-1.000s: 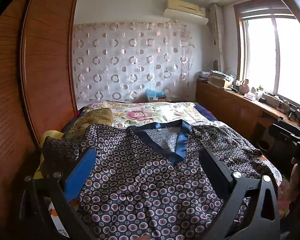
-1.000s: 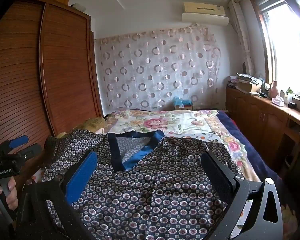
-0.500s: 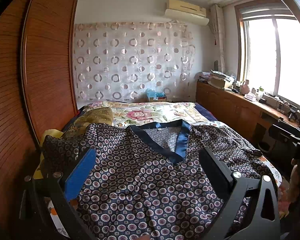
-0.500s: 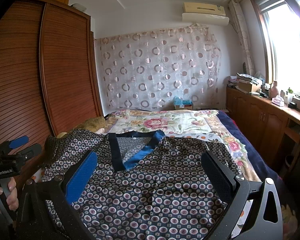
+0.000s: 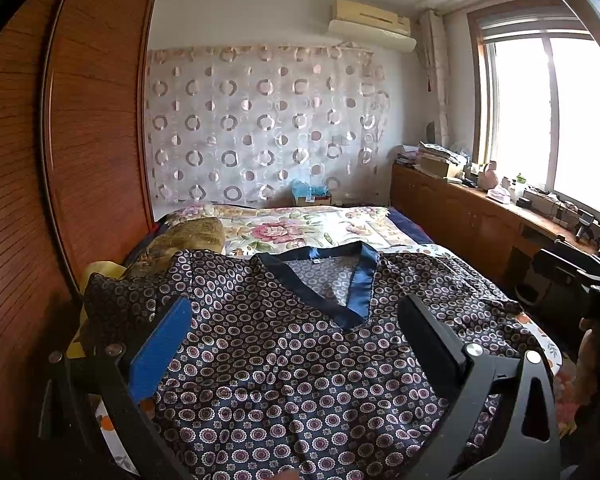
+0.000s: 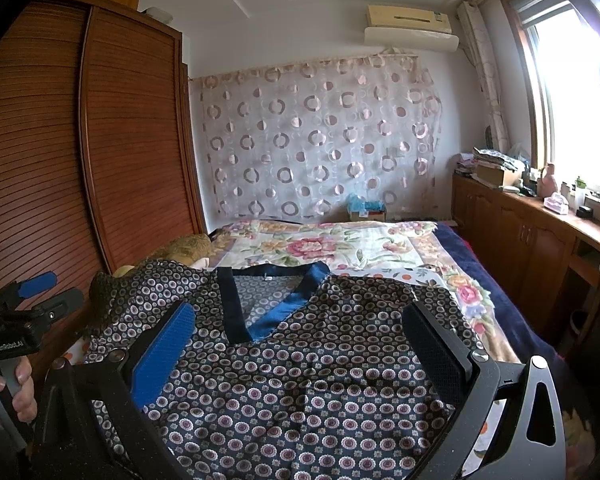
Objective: Fold small clothes
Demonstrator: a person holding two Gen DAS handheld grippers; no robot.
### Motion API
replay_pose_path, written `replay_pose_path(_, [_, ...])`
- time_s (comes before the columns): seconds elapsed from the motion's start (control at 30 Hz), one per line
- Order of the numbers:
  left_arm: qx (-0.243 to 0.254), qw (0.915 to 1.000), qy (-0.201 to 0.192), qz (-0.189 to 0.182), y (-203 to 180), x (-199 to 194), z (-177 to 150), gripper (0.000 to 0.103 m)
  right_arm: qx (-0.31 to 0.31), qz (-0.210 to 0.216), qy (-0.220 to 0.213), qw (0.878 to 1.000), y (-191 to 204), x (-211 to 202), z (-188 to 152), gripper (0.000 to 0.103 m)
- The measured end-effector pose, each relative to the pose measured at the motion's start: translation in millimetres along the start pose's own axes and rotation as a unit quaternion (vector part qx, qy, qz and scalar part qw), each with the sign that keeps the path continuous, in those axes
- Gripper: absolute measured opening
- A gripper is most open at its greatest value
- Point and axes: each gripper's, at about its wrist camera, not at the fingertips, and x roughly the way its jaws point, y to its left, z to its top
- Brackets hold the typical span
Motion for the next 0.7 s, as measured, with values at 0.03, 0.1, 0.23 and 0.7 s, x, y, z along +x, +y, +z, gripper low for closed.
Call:
replay_pose_path(0.03, [0.001, 1.0000, 0.000, 0.000, -1.0, -0.2, 0.2, 0.103, 0.000, 0.000, 0.000, 1.000, -0.4, -0.1, 0.0, 0.103])
replay_pose_path(0.1, [0.002, 1.0000, 0.000, 0.000, -1.9, -0.4, 0.8, 0.103, 0.000, 0.000, -0.001, 1.000, -0.2, -0.3, 0.2, 0.103])
replay_pose_path(0.23, [0.002, 1.0000, 0.000, 0.000, -2.7, -0.6, 1.0, 0.103, 0.000, 0.000, -0.001, 1.000, -0.7, 0.9, 0.9, 0.103])
replay_pose_path(0.7, [0.002, 1.0000, -0.003, 0.001, -3.5, -1.3, 1.4, 0.103, -0.001, 0.003, 0.001, 1.000, 1.1, 2.7, 0.5, 0.103])
